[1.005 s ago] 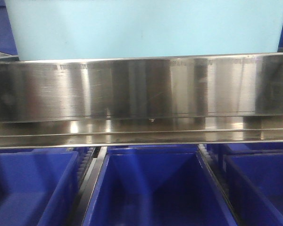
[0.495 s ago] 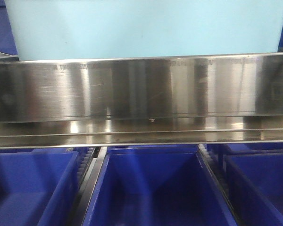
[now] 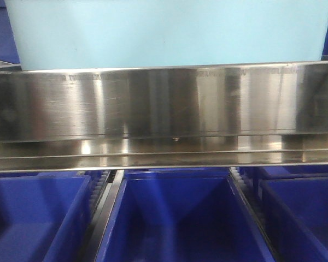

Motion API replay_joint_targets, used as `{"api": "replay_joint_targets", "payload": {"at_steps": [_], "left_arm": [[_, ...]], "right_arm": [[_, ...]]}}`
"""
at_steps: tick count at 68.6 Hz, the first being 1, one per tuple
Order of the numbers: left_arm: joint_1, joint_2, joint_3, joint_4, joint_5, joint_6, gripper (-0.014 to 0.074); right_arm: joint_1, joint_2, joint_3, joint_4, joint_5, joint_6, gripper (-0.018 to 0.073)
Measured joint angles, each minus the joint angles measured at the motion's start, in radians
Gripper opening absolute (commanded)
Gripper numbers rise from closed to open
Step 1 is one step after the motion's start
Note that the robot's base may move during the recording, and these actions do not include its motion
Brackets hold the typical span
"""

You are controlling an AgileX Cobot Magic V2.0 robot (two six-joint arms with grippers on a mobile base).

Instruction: Move two blue bins to right shelf middle

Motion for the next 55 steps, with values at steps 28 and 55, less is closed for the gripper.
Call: {"api": "replay_joint_targets", "payload": {"at_steps": [28,55], "left_arm": [[0.000,0.000,0.000,-0.001,0.000,0.000,0.0167],[0.000,0.000,-0.002,0.009,0.005,0.000,-0.0111]], "right_arm": [[0.000,0.000,0.000,0.000,0.000,0.000,0.0152],[0.000,0.000,0.000,0.005,0.002,0.000,-0.0162]]}}
